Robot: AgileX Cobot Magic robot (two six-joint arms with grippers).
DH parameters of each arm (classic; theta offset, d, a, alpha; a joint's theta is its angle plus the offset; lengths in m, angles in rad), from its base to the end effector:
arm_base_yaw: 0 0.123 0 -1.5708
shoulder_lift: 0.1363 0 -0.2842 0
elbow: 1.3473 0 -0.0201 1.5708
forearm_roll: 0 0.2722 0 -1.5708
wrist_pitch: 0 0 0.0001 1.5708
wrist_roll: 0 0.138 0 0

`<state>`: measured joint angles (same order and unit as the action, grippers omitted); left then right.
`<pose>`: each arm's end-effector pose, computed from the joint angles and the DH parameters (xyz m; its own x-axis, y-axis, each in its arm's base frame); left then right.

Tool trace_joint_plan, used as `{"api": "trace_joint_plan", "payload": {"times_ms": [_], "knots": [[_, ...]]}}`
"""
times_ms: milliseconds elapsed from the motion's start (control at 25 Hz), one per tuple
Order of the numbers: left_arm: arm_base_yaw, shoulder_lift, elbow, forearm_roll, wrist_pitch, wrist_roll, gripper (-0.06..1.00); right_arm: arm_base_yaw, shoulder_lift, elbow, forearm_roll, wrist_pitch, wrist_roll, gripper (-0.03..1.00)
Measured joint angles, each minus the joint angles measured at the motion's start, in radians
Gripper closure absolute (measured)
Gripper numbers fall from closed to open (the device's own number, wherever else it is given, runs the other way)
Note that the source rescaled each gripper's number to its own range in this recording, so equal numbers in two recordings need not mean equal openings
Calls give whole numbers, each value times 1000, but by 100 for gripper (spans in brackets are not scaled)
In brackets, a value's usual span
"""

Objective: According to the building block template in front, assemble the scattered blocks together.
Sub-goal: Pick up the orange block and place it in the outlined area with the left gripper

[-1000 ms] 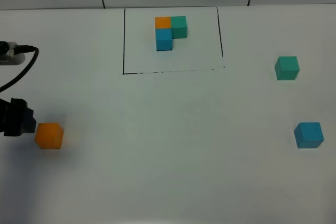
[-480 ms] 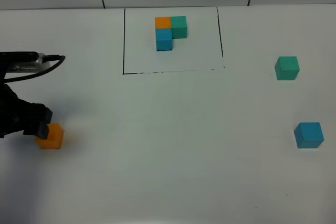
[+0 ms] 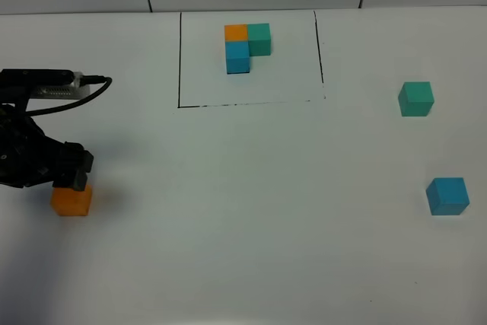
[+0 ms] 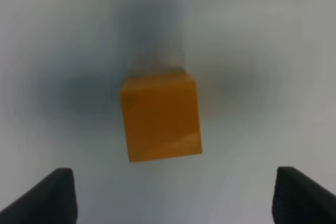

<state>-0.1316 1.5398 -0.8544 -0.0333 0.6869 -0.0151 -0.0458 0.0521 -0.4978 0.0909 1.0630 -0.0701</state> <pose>0.3019 -0.0429 0.1365 -0.9559 0.0853 -0.2810 0.0981 0.9947 -0.0318 0.0643 0.0080 0.2624 -0.5028 -0.0027 -0.8644 -0.0358 0.9992 0.0177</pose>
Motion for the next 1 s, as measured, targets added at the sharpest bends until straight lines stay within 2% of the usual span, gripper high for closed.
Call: {"api": "trace_joint_plan", "payload": {"times_ms": [1000], "knots": [[10, 235, 0, 1, -105, -47, 26, 0, 0, 0, 0, 0, 1, 24]]}}
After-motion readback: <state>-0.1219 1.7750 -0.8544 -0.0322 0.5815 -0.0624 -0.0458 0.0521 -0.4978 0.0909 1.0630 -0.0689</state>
